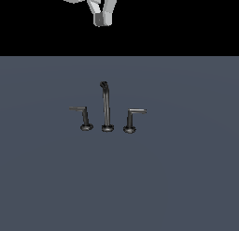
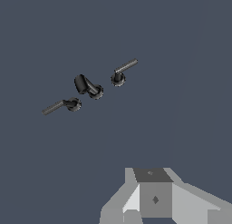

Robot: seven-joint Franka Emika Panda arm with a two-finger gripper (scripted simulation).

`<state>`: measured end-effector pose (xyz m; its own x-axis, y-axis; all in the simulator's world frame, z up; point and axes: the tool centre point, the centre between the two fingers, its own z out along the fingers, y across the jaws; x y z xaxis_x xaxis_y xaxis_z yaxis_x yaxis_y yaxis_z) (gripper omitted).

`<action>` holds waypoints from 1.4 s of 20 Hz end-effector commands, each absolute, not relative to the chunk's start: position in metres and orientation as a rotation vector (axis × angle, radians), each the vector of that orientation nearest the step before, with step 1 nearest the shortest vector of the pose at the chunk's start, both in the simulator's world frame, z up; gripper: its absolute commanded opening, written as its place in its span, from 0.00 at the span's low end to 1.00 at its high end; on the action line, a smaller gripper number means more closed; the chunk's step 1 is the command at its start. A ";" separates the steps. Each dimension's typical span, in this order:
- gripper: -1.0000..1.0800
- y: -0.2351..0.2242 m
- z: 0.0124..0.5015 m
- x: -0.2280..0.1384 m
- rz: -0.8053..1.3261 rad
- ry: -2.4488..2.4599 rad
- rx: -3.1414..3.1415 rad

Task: Turn on the faucet by rotating a designated handle.

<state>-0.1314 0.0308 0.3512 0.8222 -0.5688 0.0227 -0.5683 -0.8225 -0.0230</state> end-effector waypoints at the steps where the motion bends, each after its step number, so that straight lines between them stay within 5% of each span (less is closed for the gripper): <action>1: 0.00 0.031 0.335 -0.118 -0.043 1.026 -2.952; 28: 0.00 -0.031 0.165 0.012 -0.014 1.956 -2.453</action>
<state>0.0059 -0.0242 0.1754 0.2633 -0.9647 0.0037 -0.9646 -0.2634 -0.0099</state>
